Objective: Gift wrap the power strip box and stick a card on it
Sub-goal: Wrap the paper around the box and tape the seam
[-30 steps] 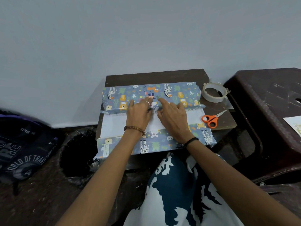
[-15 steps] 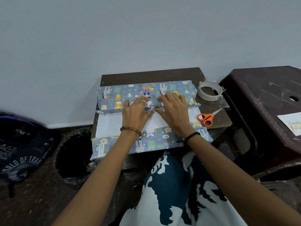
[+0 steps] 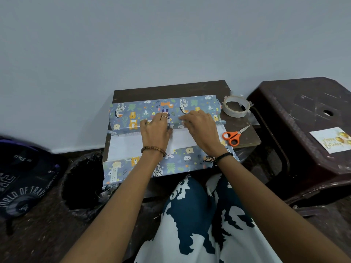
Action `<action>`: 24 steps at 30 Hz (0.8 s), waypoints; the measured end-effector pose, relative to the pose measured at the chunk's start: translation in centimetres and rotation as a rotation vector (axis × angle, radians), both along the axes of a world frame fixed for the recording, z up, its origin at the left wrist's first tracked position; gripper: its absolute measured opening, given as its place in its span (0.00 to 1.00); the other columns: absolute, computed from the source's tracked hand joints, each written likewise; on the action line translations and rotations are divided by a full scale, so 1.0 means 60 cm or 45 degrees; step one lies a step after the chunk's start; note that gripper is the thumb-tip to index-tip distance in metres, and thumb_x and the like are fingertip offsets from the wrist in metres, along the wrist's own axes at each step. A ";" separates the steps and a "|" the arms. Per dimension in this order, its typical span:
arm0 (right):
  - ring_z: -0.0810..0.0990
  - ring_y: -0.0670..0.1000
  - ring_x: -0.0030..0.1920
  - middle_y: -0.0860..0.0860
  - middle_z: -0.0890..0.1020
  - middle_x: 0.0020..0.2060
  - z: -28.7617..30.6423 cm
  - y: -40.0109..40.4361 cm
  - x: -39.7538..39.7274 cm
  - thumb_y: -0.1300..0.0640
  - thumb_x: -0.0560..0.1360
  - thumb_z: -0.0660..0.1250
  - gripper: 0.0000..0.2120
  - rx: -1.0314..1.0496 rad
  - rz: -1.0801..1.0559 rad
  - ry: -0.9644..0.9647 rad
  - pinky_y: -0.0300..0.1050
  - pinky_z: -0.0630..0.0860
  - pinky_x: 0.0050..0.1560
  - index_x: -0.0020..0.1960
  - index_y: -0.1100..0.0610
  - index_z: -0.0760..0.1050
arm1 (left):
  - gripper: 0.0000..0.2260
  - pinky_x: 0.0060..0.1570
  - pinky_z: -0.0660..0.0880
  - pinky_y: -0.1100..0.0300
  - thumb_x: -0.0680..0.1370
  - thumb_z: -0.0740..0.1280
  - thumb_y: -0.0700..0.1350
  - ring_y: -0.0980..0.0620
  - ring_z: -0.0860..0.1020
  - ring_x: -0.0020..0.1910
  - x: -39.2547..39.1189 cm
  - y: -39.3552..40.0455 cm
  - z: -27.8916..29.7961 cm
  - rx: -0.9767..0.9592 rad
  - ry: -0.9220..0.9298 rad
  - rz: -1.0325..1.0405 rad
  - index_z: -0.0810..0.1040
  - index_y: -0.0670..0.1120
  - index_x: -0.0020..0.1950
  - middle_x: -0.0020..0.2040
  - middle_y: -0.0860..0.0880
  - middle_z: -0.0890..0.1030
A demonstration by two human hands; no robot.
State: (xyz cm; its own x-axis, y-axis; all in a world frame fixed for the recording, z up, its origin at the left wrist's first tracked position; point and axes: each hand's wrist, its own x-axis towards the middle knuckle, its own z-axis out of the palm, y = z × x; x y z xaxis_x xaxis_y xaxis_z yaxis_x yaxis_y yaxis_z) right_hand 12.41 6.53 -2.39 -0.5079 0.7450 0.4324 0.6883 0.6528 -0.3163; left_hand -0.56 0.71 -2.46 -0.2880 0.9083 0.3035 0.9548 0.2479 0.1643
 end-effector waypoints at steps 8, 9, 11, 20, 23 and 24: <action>0.72 0.59 0.51 0.57 0.75 0.49 -0.007 -0.039 0.087 0.58 0.77 0.63 0.09 -0.148 -0.664 0.024 0.52 0.68 0.47 0.54 0.60 0.75 | 0.18 0.64 0.62 0.50 0.79 0.61 0.47 0.44 0.74 0.59 0.013 0.005 0.014 -0.184 0.076 0.074 0.67 0.43 0.67 0.65 0.46 0.72; 0.71 0.58 0.54 0.57 0.73 0.52 -0.009 -0.042 0.096 0.53 0.77 0.63 0.12 -0.231 -0.757 -0.026 0.51 0.67 0.50 0.56 0.59 0.73 | 0.18 0.64 0.62 0.49 0.79 0.61 0.47 0.44 0.75 0.59 0.015 0.006 0.016 -0.197 0.077 0.080 0.67 0.43 0.67 0.65 0.46 0.72; 0.69 0.58 0.57 0.57 0.71 0.55 -0.014 -0.048 0.108 0.48 0.77 0.62 0.15 -0.321 -0.851 -0.092 0.50 0.67 0.54 0.58 0.58 0.71 | 0.18 0.64 0.63 0.49 0.79 0.62 0.46 0.43 0.75 0.58 0.018 0.006 0.019 -0.215 0.086 0.090 0.67 0.43 0.67 0.65 0.45 0.72; 0.74 0.59 0.45 0.57 0.75 0.46 -0.040 -0.049 0.125 0.64 0.74 0.62 0.05 -0.131 -0.784 -0.057 0.50 0.66 0.43 0.48 0.60 0.76 | 0.18 0.62 0.65 0.50 0.79 0.62 0.46 0.42 0.75 0.58 0.020 0.007 0.022 -0.263 0.097 0.107 0.67 0.42 0.67 0.64 0.44 0.73; 0.75 0.59 0.41 0.57 0.77 0.40 -0.046 -0.058 0.129 0.67 0.68 0.65 0.06 -0.094 -0.822 0.004 0.51 0.68 0.40 0.43 0.60 0.77 | 0.18 0.62 0.64 0.50 0.79 0.62 0.45 0.41 0.75 0.58 0.019 0.008 0.020 -0.255 0.071 0.110 0.68 0.41 0.67 0.64 0.44 0.74; 0.75 0.59 0.41 0.57 0.77 0.39 -0.047 -0.061 0.131 0.67 0.67 0.66 0.07 -0.081 -0.838 0.025 0.51 0.69 0.40 0.43 0.60 0.77 | 0.18 0.62 0.64 0.50 0.79 0.62 0.45 0.41 0.75 0.58 0.018 0.008 0.019 -0.253 0.068 0.111 0.68 0.41 0.67 0.64 0.44 0.74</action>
